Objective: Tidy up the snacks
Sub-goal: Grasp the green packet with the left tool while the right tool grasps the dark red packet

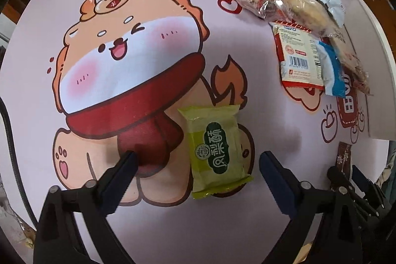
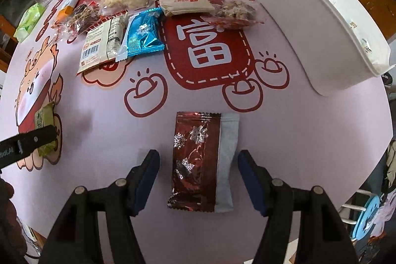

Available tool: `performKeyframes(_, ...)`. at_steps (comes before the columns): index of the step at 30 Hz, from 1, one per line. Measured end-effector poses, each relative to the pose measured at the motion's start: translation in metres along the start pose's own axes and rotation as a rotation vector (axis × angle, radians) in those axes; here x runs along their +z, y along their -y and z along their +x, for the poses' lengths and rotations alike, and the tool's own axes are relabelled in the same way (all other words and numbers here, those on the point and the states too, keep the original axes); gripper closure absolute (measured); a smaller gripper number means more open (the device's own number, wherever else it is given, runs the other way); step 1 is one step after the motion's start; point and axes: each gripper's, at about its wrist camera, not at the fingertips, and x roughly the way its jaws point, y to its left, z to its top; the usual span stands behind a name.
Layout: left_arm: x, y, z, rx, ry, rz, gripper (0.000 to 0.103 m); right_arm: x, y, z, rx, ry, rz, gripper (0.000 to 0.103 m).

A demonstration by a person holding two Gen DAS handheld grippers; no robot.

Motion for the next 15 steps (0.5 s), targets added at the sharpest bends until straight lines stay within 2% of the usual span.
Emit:
performKeyframes(2, 0.001, 0.005, 0.000, 0.031, 0.015, 0.006, 0.015, -0.003, 0.000, -0.001, -0.001, 0.008, -0.009, 0.037)
performKeyframes(3, 0.000, 0.005, 0.001, 0.038, 0.019, 0.008, 0.020, 0.000, -0.003, -0.001, 0.001, 0.014, -0.012, 0.041)
performKeyframes(4, 0.001, 0.006, -0.001, 0.054, 0.027, 0.012, 0.027, -0.001, -0.003, -0.002, 0.002, 0.022, -0.015, 0.052)
performKeyframes(5, 0.003, 0.010, -0.001, 0.061, 0.034, 0.018, 0.032, -0.001, -0.004, -0.004, 0.004, 0.033, -0.022, 0.056)
performKeyframes(8, 0.003, 0.019, -0.008, 0.064, 0.057, 0.048, 0.066, -0.001, -0.006, -0.004, 0.009, 0.028, -0.031, 0.058)
performKeyframes(9, 0.003, 0.022, -0.009, 0.064, 0.056, 0.056, 0.066, -0.001, -0.007, -0.004, 0.012, 0.032, -0.034, 0.063)
performKeyframes(15, -0.005, 0.044, -0.009, 0.048, 0.049, 0.095, 0.067, -0.001, -0.005, -0.007, 0.053, 0.023, -0.039, 0.066)
